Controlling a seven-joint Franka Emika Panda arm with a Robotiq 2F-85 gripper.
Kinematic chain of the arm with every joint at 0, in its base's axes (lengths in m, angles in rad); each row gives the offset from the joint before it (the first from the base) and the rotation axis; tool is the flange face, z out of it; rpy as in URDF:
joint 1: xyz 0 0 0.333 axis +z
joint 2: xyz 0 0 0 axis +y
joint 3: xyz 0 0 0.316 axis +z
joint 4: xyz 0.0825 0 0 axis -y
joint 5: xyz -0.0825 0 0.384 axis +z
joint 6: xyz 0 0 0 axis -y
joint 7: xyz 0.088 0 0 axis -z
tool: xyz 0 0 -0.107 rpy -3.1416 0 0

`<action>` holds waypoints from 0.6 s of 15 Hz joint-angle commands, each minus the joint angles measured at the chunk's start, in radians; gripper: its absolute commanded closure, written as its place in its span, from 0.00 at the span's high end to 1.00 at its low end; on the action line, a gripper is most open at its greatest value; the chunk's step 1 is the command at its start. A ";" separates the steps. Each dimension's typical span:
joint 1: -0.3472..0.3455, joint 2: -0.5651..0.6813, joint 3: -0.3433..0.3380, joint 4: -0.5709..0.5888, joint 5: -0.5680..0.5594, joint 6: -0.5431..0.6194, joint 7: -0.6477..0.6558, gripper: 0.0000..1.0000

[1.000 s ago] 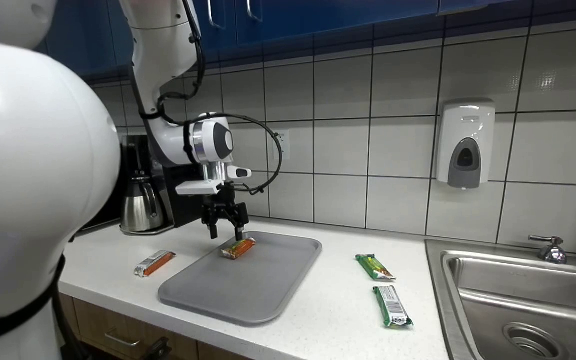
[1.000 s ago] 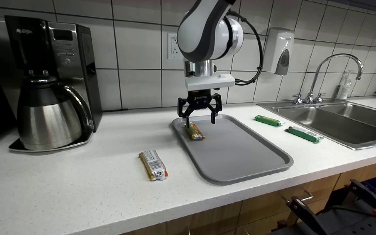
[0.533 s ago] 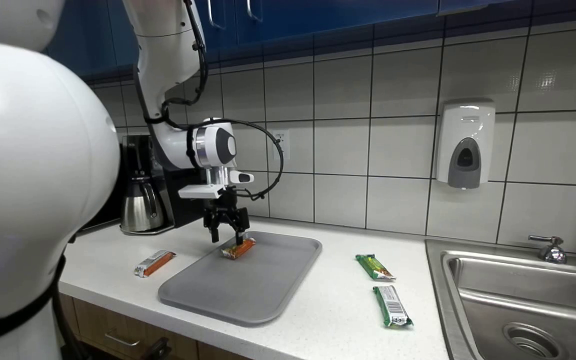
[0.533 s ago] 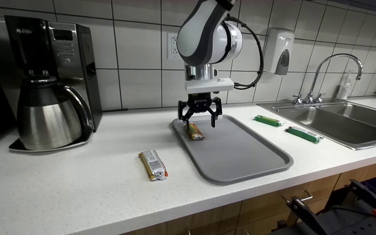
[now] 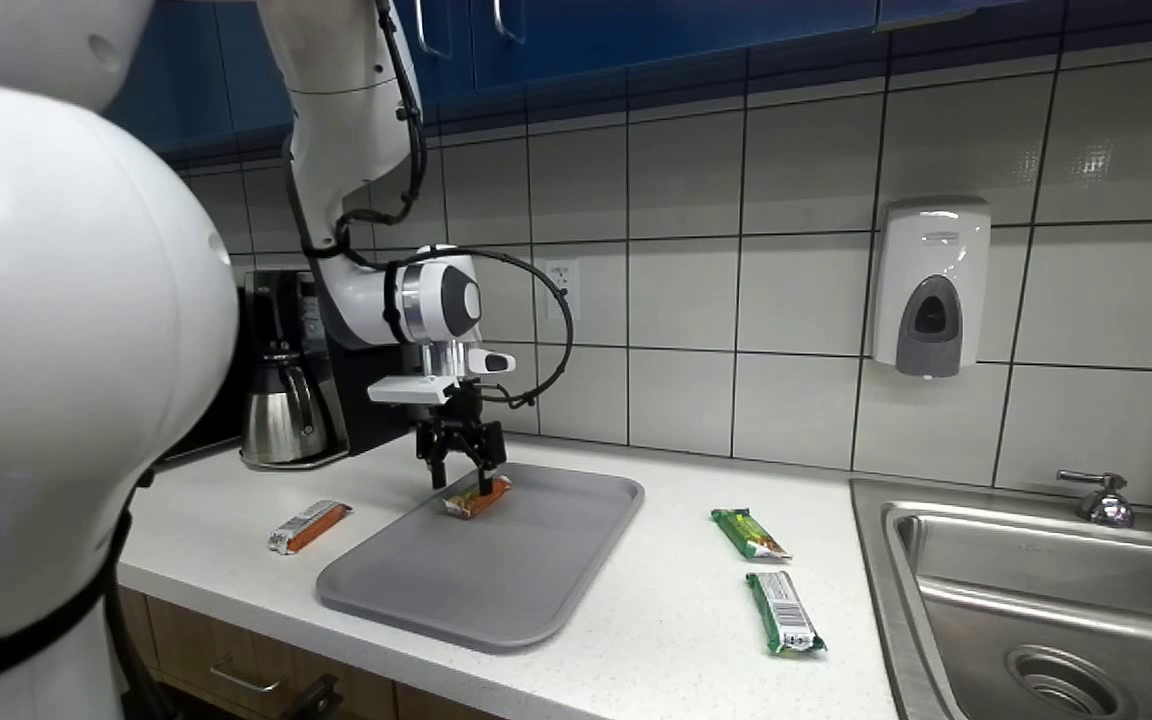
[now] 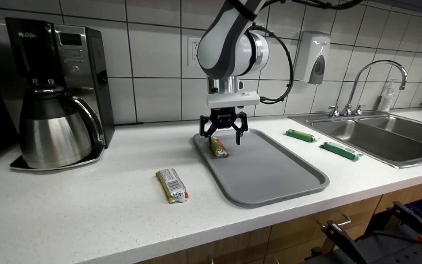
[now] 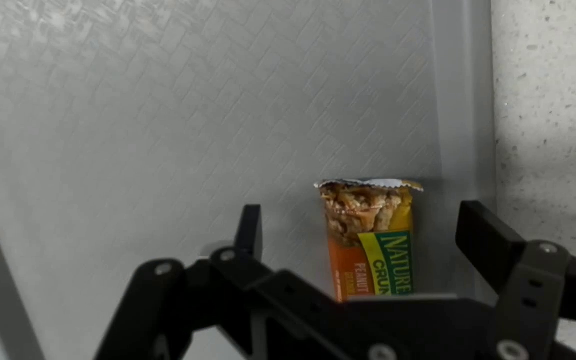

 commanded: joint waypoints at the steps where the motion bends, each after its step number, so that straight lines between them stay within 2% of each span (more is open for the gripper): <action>1: -0.010 0.031 0.003 0.047 0.021 -0.004 0.015 1.00; 9: -0.010 0.067 -0.015 0.090 0.029 -0.008 0.028 1.00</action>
